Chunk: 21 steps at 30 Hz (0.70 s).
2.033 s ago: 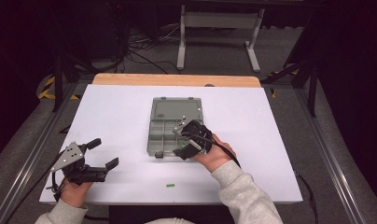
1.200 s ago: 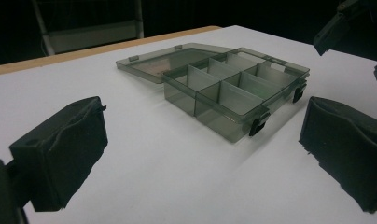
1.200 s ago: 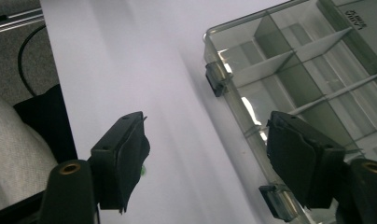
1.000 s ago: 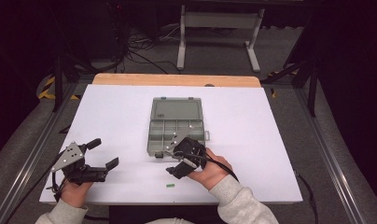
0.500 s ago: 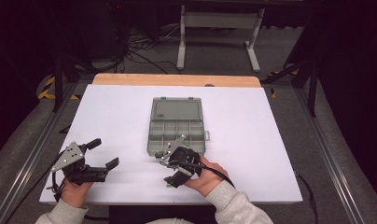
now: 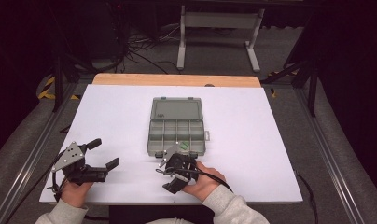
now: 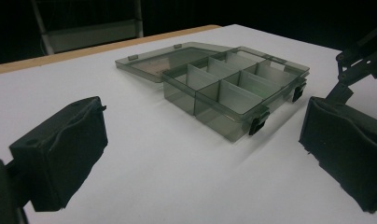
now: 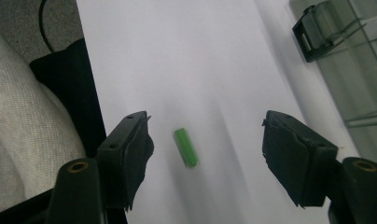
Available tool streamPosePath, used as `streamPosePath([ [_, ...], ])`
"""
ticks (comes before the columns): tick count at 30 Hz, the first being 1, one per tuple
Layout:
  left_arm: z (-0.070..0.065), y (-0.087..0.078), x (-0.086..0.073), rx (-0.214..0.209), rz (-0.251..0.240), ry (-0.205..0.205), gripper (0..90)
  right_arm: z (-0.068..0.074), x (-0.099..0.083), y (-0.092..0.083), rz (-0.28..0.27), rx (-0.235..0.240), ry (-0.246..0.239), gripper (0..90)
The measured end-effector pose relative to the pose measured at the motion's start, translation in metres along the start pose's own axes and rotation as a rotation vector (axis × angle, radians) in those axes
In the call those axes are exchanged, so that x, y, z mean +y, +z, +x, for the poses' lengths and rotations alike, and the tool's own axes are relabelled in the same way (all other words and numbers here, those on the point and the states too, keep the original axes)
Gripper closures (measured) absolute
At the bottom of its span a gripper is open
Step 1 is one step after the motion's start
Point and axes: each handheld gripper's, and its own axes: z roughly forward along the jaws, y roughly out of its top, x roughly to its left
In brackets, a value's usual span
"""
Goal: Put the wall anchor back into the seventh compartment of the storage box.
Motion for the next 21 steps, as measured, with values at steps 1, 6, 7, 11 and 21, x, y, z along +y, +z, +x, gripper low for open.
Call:
streamPosePath([
  [1,0.0,0.0,0.0,0.0,0.0,-0.001,1.4,0.001,0.0,0.001,0.007,0.002,0.003,32.5],
  [6,-0.001,0.001,0.0,0.002,-0.007,-0.002,1.4,0.002,-0.001,0.005,0.017,0.015,-0.001,34.0],
  [7,-0.001,0.001,0.0,0.0,-0.003,0.0,1.4,0.003,-0.001,0.006,0.026,0.019,0.004,34.3],
  [11,-0.001,0.001,0.0,0.002,-0.003,-0.005,1.4,0.006,-0.002,0.009,0.038,0.027,-0.005,36.2],
  [21,0.0,0.001,0.0,-0.001,0.002,0.001,1.4,0.008,-0.002,0.014,0.049,0.052,-0.014,46.7],
])
